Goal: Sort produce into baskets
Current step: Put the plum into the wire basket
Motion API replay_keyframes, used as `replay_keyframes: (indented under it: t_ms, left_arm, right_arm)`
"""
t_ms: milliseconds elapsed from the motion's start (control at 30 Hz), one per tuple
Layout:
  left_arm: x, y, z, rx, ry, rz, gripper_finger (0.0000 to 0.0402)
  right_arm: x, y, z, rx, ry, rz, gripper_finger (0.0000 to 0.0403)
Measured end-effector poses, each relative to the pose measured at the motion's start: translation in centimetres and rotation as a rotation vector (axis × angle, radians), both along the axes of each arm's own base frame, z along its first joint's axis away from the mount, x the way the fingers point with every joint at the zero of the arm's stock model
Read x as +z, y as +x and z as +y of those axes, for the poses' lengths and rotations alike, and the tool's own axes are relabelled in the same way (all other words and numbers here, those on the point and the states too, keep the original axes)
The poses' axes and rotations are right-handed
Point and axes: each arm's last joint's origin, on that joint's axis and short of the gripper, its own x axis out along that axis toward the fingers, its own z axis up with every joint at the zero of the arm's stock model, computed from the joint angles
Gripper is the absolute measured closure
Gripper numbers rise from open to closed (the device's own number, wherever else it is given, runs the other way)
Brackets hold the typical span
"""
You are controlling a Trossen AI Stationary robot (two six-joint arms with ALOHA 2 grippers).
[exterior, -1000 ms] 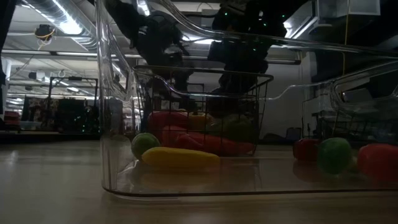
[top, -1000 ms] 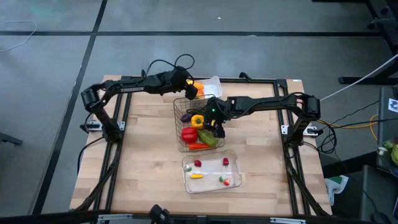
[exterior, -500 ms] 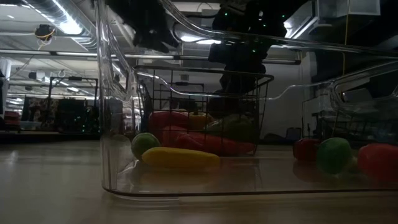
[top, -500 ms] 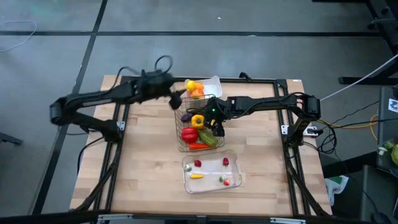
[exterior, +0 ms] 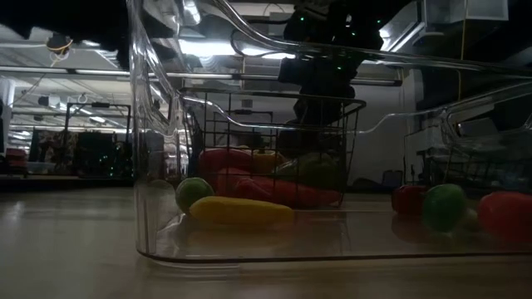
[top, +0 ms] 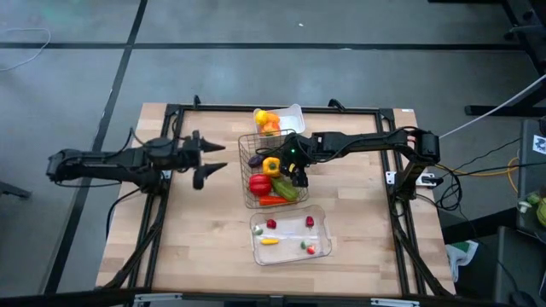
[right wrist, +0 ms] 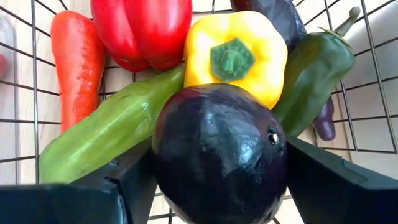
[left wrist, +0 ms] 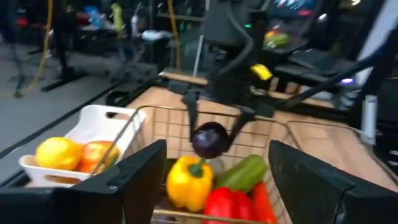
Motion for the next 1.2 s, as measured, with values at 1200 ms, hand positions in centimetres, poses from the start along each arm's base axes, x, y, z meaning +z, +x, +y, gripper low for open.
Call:
replay_keyframes:
  t_ms: [1200]
  left_arm:
    - [-8.1,-4.4,-0.9,-0.053,0.092,-0.168,0.0123]
  right_arm:
    - [0.0,0.0,0.0,0.001,0.001,-0.001,0.0106]
